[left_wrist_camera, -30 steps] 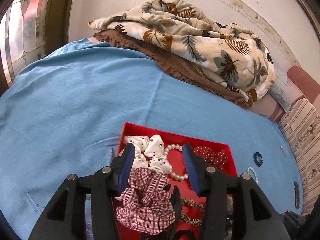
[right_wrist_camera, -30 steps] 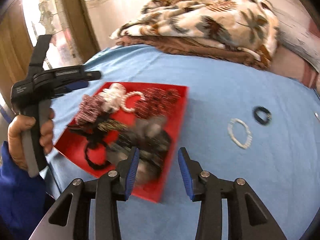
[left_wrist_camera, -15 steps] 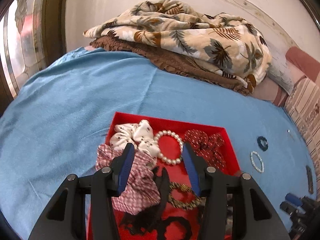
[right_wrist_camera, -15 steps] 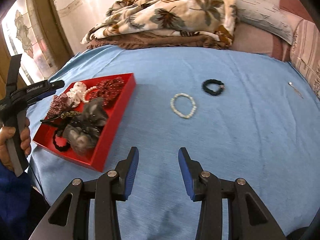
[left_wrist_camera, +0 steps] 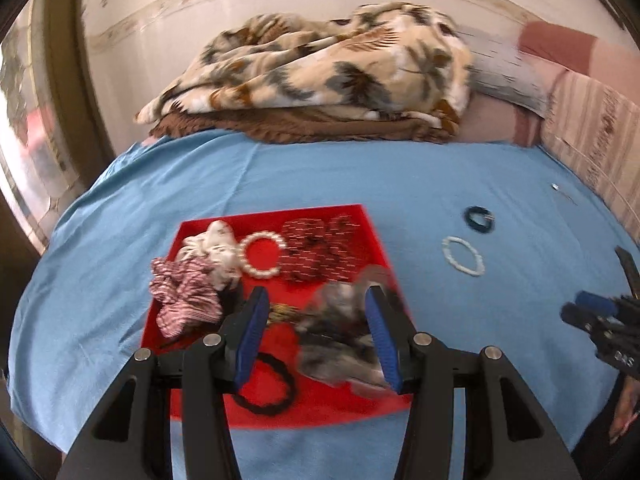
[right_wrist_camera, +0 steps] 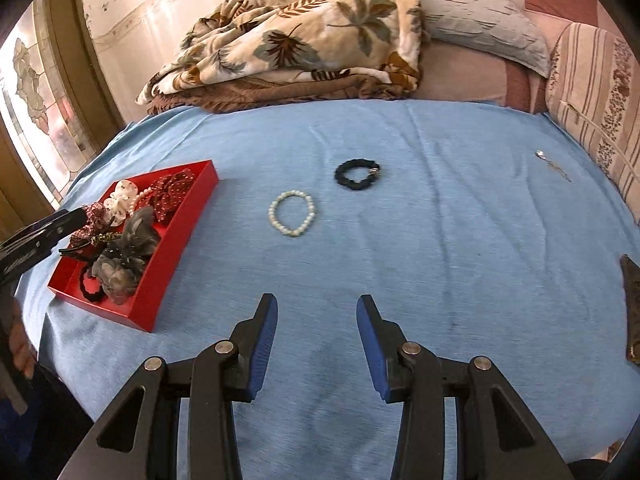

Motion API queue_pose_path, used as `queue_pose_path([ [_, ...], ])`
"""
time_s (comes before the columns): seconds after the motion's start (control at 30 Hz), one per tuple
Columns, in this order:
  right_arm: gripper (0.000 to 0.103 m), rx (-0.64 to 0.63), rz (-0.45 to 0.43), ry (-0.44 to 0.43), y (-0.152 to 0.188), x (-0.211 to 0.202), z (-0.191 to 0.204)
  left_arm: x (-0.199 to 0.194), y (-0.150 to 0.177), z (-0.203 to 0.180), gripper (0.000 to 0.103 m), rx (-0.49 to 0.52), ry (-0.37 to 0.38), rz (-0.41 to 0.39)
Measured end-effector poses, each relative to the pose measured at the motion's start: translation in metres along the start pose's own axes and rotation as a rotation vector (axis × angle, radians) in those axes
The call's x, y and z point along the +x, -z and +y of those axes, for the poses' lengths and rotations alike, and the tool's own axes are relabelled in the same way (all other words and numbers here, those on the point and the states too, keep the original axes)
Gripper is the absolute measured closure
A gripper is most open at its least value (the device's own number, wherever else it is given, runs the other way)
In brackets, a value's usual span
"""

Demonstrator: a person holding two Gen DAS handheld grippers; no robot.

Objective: Organize jewelry
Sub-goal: 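Lift both open tools out of the tray toward the remaining bracelets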

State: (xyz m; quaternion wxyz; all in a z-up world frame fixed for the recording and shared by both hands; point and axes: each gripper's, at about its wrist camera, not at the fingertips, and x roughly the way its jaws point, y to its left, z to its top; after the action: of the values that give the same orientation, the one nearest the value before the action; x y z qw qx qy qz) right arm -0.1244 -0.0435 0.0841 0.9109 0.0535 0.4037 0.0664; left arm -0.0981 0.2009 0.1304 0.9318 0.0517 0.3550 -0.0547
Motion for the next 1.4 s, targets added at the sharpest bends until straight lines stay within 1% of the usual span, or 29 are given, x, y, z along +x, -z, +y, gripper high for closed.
queue_pose_path([
  [0.17, 0.058, 0.021, -0.018, 0.001, 0.002, -0.011, -0.015, -0.016, -0.003, -0.033, 0.05, 0.031, 0.032, -0.007],
  [0.27, 0.058, 0.021, -0.032, -0.002, 0.0, -0.02, -0.023, -0.025, -0.006, -0.052, 0.049, 0.068, 0.033, -0.017],
  [0.33, 0.058, 0.012, -0.047, 0.001, -0.003, -0.025, -0.026, -0.028, -0.011, -0.061, 0.047, 0.077, 0.036, -0.021],
  [0.4, 0.053, 0.001, -0.061, 0.006, -0.007, -0.029, -0.029, -0.029, -0.015, -0.067, 0.044, 0.073, 0.045, -0.023],
  [0.53, 0.052, -0.015, -0.092, 0.02, -0.017, -0.033, -0.036, -0.027, -0.027, -0.077, 0.043, 0.054, 0.046, -0.029],
  [0.77, 0.052, -0.012, -0.107, 0.034, -0.04, -0.02, -0.051, -0.009, -0.046, -0.094, 0.043, 0.039, 0.013, -0.023],
  [1.03, 0.051, 0.015, -0.094, 0.003, -0.055, 0.001, -0.062, 0.017, -0.055, -0.107, 0.042, 0.024, -0.003, 0.005],
  [1.23, 0.051, 0.025, -0.095, 0.007, -0.073, 0.019, -0.073, 0.045, -0.062, -0.121, 0.041, 0.015, 0.005, 0.05],
  [1.4, 0.051, 0.068, -0.081, -0.003, -0.089, 0.043, -0.09, 0.066, -0.064, -0.128, 0.041, 0.009, 0.029, 0.087],
])
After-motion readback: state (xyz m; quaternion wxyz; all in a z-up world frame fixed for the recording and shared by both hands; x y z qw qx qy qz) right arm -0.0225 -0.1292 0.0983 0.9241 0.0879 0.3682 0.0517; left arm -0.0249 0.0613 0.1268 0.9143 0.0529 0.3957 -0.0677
